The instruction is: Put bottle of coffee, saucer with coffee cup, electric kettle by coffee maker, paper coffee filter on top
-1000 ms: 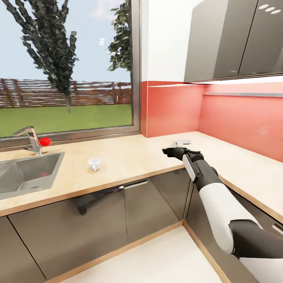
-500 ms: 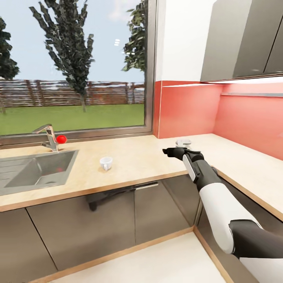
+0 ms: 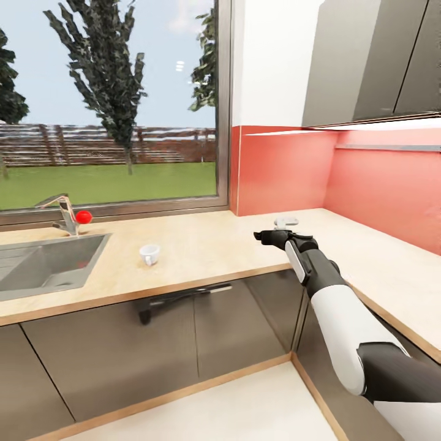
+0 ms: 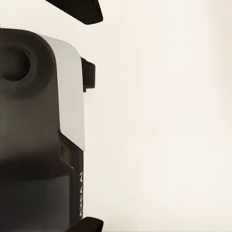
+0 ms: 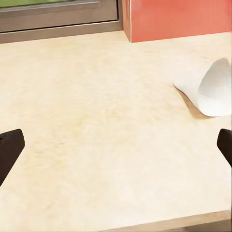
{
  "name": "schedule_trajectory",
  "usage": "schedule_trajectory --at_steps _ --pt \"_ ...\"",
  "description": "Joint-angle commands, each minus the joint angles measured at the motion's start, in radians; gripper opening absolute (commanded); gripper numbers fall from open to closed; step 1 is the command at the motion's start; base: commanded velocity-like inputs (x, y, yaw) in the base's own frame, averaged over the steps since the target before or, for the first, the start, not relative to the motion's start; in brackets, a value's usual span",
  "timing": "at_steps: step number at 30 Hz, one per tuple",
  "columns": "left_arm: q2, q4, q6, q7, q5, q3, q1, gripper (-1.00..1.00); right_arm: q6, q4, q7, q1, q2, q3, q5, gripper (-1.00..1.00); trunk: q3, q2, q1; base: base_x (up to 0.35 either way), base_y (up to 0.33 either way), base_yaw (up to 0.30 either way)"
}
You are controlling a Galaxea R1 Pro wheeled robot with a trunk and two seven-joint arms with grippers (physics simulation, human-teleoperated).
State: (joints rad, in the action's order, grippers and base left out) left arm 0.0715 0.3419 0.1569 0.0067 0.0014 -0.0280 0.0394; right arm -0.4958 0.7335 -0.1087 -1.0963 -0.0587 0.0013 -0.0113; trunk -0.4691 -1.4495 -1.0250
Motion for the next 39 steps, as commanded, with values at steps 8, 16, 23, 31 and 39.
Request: schedule_trajectory --at_steps 8,16,23,31,39 --pt "0.001 0.002 0.001 0.001 0.0 -0.003 0.001 1.0 -0.003 -0.004 0.008 0.0 0.003 0.0 0.009 1.0 -0.001 0.0 0.0 0.062 -0.107 0.0" --pt "0.001 0.002 0.001 0.0 0.0 -0.013 0.001 1.0 0.074 -0.116 0.033 0.0 0.003 0.001 0.011 1.0 -0.001 0.0 0.0 0.121 -0.084 0.0" --pt "0.001 0.002 0.001 0.0 0.0 -0.018 0.001 1.0 0.092 -0.15 0.109 0.0 0.001 0.002 0.01 1.0 -0.001 0.0 0.0 0.045 -0.025 0.0" --pt "0.001 0.002 0.001 0.0 0.0 -0.02 0.001 1.0 0.095 -0.156 0.138 0.0 0.0 0.002 0.01 1.0 -0.001 0.0 0.0 0.088 -0.057 0.0" --pt "0.001 0.002 0.001 0.001 0.0 -0.02 0.001 1.0 0.152 -0.16 0.145 0.0 0.0 0.003 0.01 1.0 -0.001 0.0 0.0 0.09 -0.049 0.0"
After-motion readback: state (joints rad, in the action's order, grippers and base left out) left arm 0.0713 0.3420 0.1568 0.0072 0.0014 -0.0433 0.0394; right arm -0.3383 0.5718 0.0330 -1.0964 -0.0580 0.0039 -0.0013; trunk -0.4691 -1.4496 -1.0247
